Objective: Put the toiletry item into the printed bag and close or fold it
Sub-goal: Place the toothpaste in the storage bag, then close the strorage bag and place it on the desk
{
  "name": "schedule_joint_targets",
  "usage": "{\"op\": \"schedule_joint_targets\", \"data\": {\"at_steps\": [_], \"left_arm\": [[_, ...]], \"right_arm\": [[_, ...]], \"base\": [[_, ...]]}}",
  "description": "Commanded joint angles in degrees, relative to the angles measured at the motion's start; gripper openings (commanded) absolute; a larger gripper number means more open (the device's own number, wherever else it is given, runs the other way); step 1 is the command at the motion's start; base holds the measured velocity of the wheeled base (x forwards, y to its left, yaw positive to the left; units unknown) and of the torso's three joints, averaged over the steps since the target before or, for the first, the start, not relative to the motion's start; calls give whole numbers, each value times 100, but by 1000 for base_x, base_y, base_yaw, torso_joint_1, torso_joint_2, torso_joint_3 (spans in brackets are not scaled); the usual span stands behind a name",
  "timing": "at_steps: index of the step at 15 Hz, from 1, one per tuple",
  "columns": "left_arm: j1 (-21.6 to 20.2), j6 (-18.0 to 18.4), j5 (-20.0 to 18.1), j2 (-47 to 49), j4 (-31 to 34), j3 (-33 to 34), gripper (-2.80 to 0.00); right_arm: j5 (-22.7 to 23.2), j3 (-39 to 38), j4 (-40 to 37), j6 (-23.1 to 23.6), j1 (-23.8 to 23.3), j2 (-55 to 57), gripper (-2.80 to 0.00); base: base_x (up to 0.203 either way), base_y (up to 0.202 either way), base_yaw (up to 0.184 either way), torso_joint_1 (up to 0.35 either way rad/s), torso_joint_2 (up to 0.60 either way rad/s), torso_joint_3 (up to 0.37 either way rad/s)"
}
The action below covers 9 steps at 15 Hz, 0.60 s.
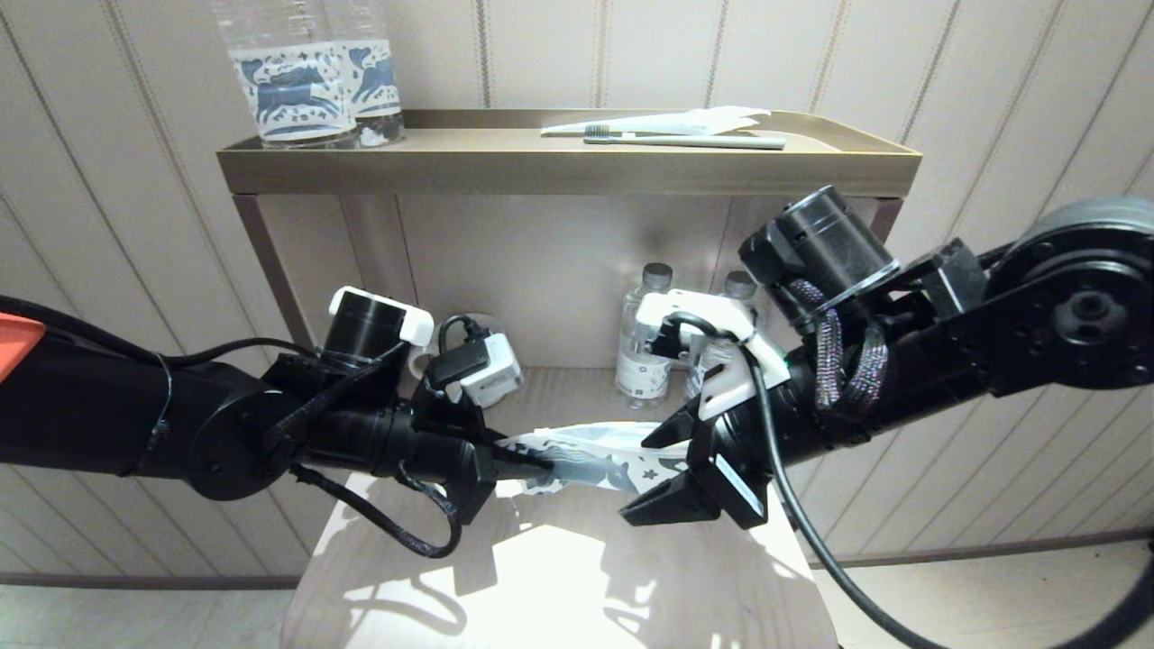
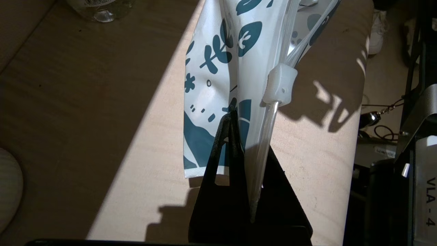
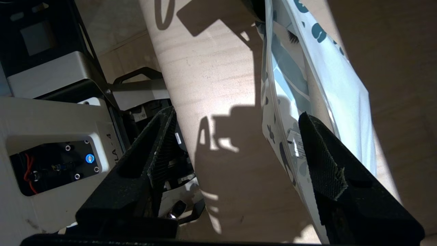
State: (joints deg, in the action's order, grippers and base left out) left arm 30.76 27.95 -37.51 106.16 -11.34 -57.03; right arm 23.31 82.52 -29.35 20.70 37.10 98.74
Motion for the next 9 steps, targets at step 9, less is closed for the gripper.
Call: {"op": "schedule_joint_targets", "data": {"at_steps": [9], "left_arm": [[52, -29, -54, 266, 261, -334, -280]], "right_arm": [[326, -224, 267, -49, -66, -767, 0]], "base": [[0, 0, 0, 0, 0, 0]]}}
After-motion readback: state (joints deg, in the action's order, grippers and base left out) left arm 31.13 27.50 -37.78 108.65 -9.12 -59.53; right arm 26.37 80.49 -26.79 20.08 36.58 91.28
